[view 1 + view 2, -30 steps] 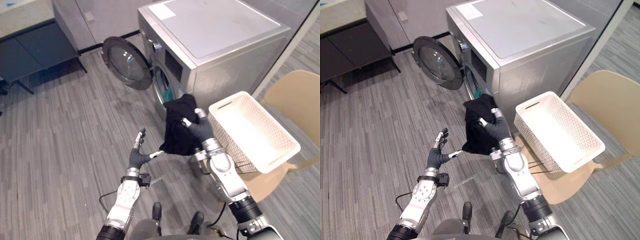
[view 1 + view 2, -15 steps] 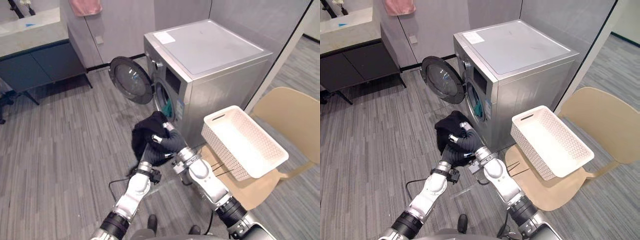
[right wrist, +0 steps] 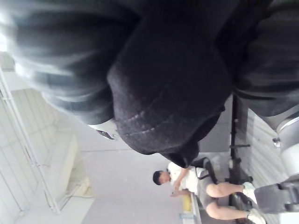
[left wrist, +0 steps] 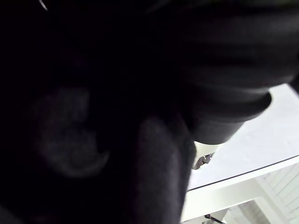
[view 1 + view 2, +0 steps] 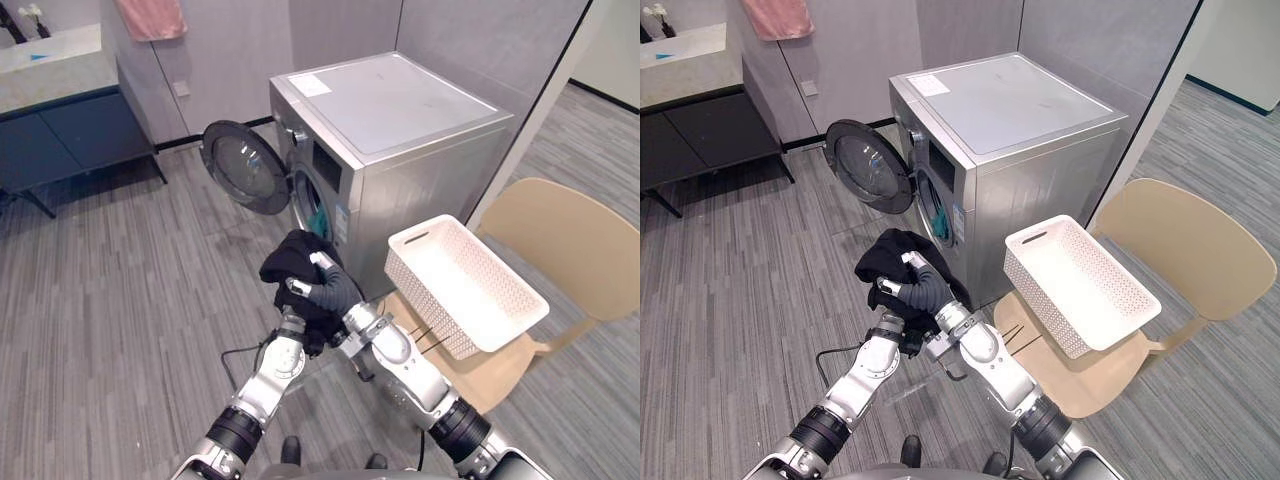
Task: Pick up the laundry basket with both hands and put the clothes into the washing machine.
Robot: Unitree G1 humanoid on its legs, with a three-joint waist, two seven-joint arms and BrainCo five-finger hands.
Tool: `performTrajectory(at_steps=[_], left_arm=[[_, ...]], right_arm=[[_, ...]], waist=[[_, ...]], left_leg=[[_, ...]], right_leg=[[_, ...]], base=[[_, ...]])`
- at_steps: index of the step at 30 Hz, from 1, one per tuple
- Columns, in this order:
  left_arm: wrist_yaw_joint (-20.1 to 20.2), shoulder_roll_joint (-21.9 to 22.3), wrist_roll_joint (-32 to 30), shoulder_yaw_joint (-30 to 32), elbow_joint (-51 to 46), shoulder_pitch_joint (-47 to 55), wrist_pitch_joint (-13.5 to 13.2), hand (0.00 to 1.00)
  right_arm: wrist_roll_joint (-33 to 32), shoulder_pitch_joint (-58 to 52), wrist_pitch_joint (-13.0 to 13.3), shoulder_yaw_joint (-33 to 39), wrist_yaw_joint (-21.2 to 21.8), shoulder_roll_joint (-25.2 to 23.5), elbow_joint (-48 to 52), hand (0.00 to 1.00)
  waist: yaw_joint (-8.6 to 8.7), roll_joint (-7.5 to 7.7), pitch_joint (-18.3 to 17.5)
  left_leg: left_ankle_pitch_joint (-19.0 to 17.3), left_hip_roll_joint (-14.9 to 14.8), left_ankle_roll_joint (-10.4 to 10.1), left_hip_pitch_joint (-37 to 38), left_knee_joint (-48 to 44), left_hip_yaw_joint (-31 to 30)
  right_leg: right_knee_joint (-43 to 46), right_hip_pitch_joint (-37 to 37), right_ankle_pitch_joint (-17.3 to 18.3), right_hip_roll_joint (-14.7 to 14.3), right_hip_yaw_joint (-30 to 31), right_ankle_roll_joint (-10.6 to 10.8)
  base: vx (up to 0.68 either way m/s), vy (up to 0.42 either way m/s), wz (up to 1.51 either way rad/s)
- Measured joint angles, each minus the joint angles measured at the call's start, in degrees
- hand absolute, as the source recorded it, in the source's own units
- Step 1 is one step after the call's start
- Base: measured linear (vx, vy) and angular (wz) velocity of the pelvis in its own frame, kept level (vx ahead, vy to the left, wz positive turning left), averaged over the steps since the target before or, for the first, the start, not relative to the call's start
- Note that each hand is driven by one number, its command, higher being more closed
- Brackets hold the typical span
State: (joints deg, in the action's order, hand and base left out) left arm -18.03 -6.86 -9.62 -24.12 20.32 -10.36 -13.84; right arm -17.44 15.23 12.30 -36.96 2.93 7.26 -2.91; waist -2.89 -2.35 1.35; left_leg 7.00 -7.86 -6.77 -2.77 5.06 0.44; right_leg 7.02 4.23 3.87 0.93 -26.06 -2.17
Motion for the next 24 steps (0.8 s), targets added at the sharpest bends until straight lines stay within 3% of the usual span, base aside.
performTrajectory(at_steps=[7, 10, 13, 18, 24], left_arm=[[-0.9, 1.0, 0.8, 2.7, 0.0, 0.2, 0.0, 1.0], [-0.9, 1.0, 1.2, 5.2, 0.0, 1.3, -0.1, 1.0], [-0.9, 0.9, 1.2, 9.1, 0.0, 5.3, -0.1, 1.0], [0.0, -0.3, 1.9, 13.1, 0.7, 11.4, -0.1, 1.0], [3.2, -0.3, 4.9, 17.1, 6.2, 15.2, -0.1, 1.0]], right_arm=[[2.9, -0.1, 1.3, 1.4, 0.7, -0.1, 2.5, 0.0], [8.7, -2.6, 2.4, 6.3, 0.1, 0.3, 2.7, 0.0], [17.1, -7.5, 3.0, 11.8, -2.0, 3.5, 4.6, 0.0], [25.5, -15.3, 3.0, 18.3, -3.2, 8.1, 4.2, 0.0], [29.8, -19.8, 2.4, 21.9, -3.4, 7.3, -9.3, 0.0]], waist=[[0.58, 0.12, -0.1], [0.52, 0.74, -0.4], [0.63, 1.43, -0.6], [0.63, 1.55, -0.5], [0.91, 1.6, -0.5]], left_leg=[[0.0, -0.2, 0.0, 0.3, 0.1, 1.0], [0.0, -0.2, 0.0, 0.6, 0.1, 1.1], [-0.2, -0.1, 0.2, 0.6, 0.1, 1.1], [-0.2, 0.0, 0.3, 0.6, 0.2, 1.2], [-0.1, 0.1, 0.2, 0.3, 0.1, 0.7]], right_leg=[[2.2, 1.2, 1.2, 0.1, 1.1, -0.2], [3.9, 1.7, 2.6, 0.5, 1.2, 0.2], [5.7, 2.5, 3.9, 1.0, 1.2, 0.4], [7.4, 3.2, 5.1, 1.5, 1.2, 0.5], [6.6, 2.9, 5.2, 1.4, 0.4, 0.1]], base=[[0.0, -0.027, -0.08], [-0.01, -0.041, 0.0], [0.01, -0.04, 0.02], [0.02, -0.045, 0.02], [0.01, -0.041, 0.05]])
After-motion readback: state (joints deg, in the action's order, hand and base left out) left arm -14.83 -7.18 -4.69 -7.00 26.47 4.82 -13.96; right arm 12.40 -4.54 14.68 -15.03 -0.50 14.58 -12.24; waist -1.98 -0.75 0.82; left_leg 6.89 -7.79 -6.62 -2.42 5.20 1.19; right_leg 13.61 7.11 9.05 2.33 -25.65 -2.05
